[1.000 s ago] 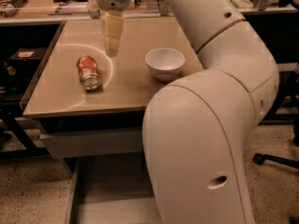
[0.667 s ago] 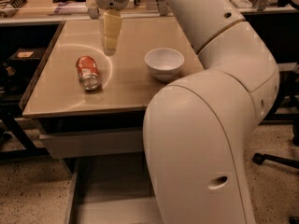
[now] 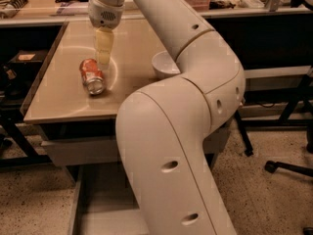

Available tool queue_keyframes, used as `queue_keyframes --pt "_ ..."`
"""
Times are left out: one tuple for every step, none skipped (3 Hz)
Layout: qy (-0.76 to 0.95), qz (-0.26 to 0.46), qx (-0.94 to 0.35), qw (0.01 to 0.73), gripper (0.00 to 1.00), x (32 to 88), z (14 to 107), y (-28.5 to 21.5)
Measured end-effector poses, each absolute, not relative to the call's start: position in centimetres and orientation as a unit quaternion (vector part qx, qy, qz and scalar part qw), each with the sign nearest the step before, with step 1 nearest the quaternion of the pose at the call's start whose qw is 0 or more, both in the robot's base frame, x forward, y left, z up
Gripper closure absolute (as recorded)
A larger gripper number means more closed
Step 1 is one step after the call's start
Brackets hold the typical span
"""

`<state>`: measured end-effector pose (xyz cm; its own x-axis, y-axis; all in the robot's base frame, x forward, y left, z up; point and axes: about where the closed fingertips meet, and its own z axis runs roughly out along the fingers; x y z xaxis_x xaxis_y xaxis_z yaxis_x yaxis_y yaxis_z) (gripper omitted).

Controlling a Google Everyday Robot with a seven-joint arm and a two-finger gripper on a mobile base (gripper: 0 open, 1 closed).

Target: Place coke can into middle drawer

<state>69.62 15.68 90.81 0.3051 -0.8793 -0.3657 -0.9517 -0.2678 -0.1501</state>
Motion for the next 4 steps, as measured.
queue_keyframes --pt "0.58 0.102 -0.786 0.188 0.0 70.4 90.8 16.4" --pt "0.59 0.113 -0.78 0.177 0.0 70.8 88.6 19.6" --pt "0.59 0.114 -0.78 0.176 0.0 70.8 88.5 19.6" --pt "0.596 0.099 -0.773 0.193 0.0 70.6 89.5 19.4"
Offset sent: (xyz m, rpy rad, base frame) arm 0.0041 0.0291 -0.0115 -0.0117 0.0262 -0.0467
